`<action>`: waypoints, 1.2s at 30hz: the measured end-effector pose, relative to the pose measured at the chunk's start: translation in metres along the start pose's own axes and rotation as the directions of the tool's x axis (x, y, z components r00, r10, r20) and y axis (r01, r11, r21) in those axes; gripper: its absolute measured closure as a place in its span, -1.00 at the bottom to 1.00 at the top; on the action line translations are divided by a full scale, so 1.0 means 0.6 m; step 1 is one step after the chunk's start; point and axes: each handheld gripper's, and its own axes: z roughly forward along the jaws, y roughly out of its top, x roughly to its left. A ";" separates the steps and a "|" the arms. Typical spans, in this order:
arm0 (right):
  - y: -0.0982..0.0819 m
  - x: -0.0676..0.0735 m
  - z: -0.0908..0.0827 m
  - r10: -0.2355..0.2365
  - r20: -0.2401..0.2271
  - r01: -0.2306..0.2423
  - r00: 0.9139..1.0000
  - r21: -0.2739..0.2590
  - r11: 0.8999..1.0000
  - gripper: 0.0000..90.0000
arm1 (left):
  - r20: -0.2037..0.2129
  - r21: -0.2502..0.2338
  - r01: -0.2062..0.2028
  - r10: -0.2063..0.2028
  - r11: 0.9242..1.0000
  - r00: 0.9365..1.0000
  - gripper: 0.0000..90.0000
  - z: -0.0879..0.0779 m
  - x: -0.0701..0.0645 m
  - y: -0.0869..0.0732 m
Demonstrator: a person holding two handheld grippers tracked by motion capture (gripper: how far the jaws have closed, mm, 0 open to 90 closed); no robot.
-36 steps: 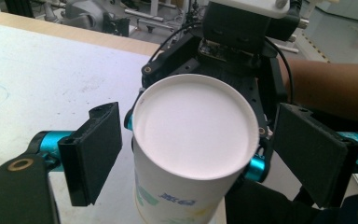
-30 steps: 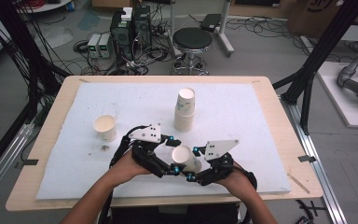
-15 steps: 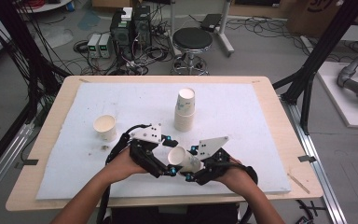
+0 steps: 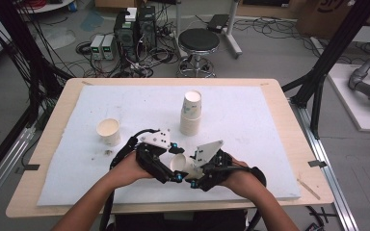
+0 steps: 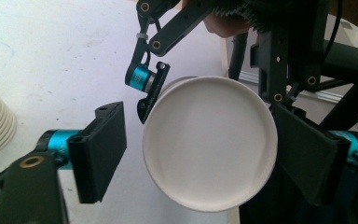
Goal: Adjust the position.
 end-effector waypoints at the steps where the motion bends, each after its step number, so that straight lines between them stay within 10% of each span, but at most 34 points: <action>1: 0.000 0.000 0.001 -0.002 -0.009 0.002 1.000 0.000 1.000 -0.27 | 0.000 0.007 0.004 -0.004 1.000 1.000 -0.48 0.001 0.001 0.000; 10: -0.001 0.004 0.005 -0.027 -0.022 0.028 0.999 0.051 0.998 -0.30 | 0.037 0.052 -0.046 0.044 0.998 0.998 -0.22 0.007 0.000 -0.004; 15: -0.015 -0.001 -0.005 0.042 -0.018 -0.042 0.999 -0.037 0.998 -0.54 | 0.026 0.027 -0.029 0.029 0.999 0.999 -0.21 0.005 0.001 -0.014; 26: -0.051 -0.012 -0.041 0.181 -0.039 -0.185 0.983 -0.230 0.955 -0.55 | -0.004 -0.053 0.010 -0.010 0.999 1.000 -0.21 -0.003 0.012 -0.039; 36: -0.080 0.001 -0.046 0.210 0.036 -0.182 0.977 -0.378 0.908 -0.57 | -0.042 -0.184 0.031 -0.040 0.982 0.998 -0.21 -0.010 0.013 -0.064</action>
